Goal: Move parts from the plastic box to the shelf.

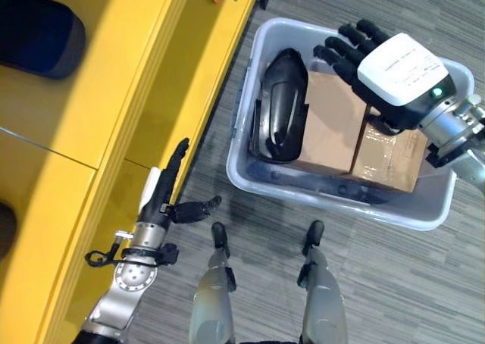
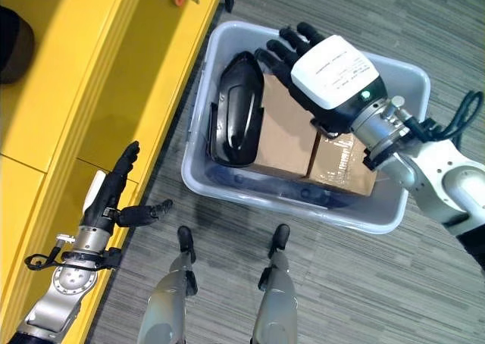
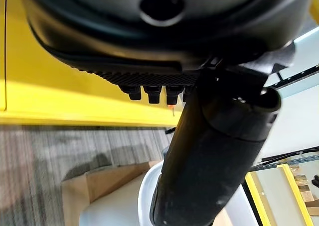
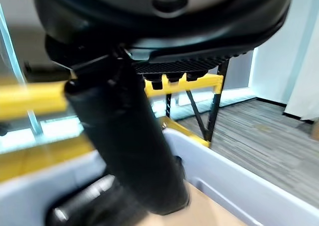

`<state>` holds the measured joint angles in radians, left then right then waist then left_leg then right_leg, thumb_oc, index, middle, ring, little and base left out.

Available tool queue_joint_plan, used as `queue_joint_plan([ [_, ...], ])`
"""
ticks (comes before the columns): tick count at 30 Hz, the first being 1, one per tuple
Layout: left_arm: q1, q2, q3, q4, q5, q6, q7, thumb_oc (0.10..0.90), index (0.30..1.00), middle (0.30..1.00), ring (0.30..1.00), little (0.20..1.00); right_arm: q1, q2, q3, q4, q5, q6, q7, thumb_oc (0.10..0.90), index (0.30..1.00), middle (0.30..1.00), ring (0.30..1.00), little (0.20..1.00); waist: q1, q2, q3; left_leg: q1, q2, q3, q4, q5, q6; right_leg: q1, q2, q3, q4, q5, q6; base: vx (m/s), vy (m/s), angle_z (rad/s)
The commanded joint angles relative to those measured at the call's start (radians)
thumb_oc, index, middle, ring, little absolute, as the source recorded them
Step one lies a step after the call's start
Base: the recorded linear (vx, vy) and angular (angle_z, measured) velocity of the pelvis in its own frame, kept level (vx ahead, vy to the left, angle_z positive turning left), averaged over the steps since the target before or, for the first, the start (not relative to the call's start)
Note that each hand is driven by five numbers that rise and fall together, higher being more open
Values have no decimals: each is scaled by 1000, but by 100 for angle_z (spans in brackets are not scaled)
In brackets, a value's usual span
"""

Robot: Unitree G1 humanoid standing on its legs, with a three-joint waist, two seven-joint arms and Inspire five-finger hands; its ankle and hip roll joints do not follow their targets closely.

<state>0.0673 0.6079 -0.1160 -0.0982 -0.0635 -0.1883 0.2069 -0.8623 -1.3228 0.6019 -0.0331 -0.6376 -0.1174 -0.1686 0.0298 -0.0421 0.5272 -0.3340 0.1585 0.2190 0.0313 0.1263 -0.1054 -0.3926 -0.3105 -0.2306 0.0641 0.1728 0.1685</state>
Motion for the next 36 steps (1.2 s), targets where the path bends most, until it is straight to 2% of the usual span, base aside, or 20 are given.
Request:
queue_joint_plan([
  [1,40,38,67,-110,35,-74,35,900,1000,1000,1000,1000,-210,-50,85,-28,-137,20,-38,900,1000,1000,1000,1000,11,-10,-8,8,110,-18,37,-10,-82,-40,-60,11,127,-46,40,-15,-52,-3],
  [6,50,28,79,-101,45,-60,37,900,1000,1000,1000,1000,-408,-91,300,-7,-237,14,-8,900,1000,1000,1000,1000,8,-7,-7,-37,130,-26,41,1,-91,-106,-43,18,162,-61,31,1,-69,-1],
  [11,50,18,84,-102,44,-57,39,900,1000,1000,1000,1000,-554,-88,455,8,-281,2,17,900,1000,1000,1000,1000,9,-1,-7,-80,138,-38,55,6,-92,-161,-35,25,194,-69,20,2,-69,-2],
  [14,50,0,88,-95,47,-52,50,900,1000,1000,1000,1000,-643,-75,541,21,-282,2,23,900,1000,1000,1000,1000,6,7,-7,-113,142,-53,89,-15,-93,-208,-31,31,241,-91,16,-13,-68,0],
  [22,50,-24,87,-93,51,-43,69,900,1000,1000,1000,1000,-732,-51,582,35,-295,25,11,900,1000,1000,1000,1000,3,14,-7,-184,143,-66,132,-29,-90,-278,-29,32,285,-98,9,2,-19,-1],
  [28,51,-37,91,-87,50,-44,92,900,1000,1000,1000,1000,-722,-32,545,39,-266,40,1,900,1000,1000,1000,1000,6,19,-7,-223,144,-78,145,-42,-93,-315,-31,30,317,-120,8,16,-19,3],
  [29,54,-40,91,-83,48,-42,103,900,1000,1000,1000,1000,-701,-28,528,54,-255,50,-4,900,1000,1000,1000,1000,8,21,-7,-259,138,-89,152,-38,-87,-346,-28,31,325,-116,3,59,-47,9],
  [36,68,-38,98,-93,50,-41,118,900,1000,1000,1000,1000,-650,-10,482,75,-250,65,-14,900,1000,1000,1000,1000,13,27,-7,-292,128,-99,152,-50,-82,-379,-27,32,337,-128,5,32,-17,4],
])
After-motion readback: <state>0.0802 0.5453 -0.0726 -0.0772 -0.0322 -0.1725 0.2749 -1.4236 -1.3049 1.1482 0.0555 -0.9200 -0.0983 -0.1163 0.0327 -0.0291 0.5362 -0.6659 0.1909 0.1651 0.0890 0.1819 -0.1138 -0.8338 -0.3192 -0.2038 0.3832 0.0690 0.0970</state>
